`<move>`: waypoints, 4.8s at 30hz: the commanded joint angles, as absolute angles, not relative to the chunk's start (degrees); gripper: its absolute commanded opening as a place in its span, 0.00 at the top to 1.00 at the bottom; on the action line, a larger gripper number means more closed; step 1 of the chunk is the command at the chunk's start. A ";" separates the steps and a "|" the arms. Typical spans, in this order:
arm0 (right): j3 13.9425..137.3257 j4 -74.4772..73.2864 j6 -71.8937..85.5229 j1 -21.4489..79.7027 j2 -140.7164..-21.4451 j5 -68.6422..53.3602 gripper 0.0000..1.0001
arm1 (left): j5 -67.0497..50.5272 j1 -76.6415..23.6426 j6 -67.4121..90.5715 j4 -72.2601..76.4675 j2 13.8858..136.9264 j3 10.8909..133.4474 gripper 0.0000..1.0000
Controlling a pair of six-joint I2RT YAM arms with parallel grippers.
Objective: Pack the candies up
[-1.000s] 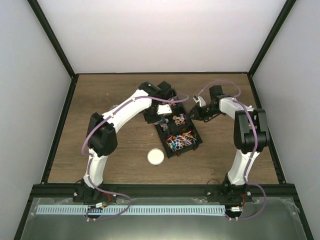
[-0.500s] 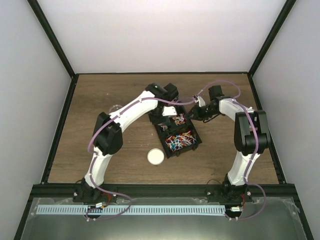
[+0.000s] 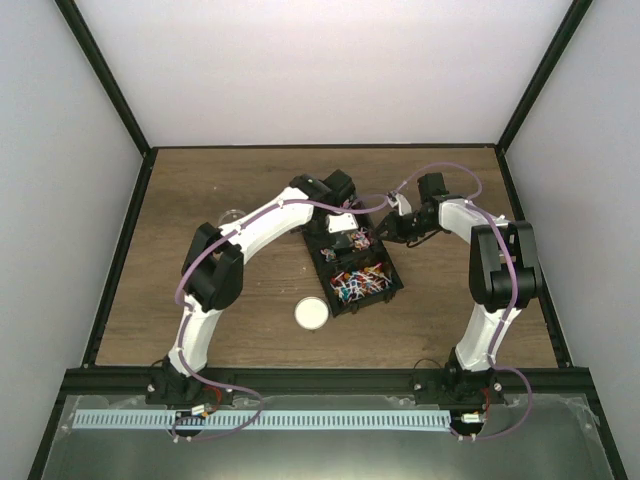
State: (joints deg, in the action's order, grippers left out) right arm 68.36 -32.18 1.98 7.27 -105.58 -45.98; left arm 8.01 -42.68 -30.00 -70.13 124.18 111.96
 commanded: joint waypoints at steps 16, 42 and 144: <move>68.86 -28.99 0.08 7.84 -102.36 -55.27 0.99 | -13.10 -40.99 -29.76 -40.44 119.08 91.25 0.96; 69.37 -29.31 -0.12 5.89 -104.80 -52.90 0.99 | -27.91 -31.11 -25.38 -21.32 105.50 70.05 0.96; 75.89 -29.45 -2.78 4.66 -113.80 -53.00 0.99 | 1.18 1.55 -55.84 -71.31 94.77 87.65 0.96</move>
State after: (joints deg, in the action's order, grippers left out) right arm 73.65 -30.39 -1.91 4.99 -112.16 -52.45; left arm -0.40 2.59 -54.72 -69.12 94.39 86.19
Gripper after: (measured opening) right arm 0.107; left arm 0.097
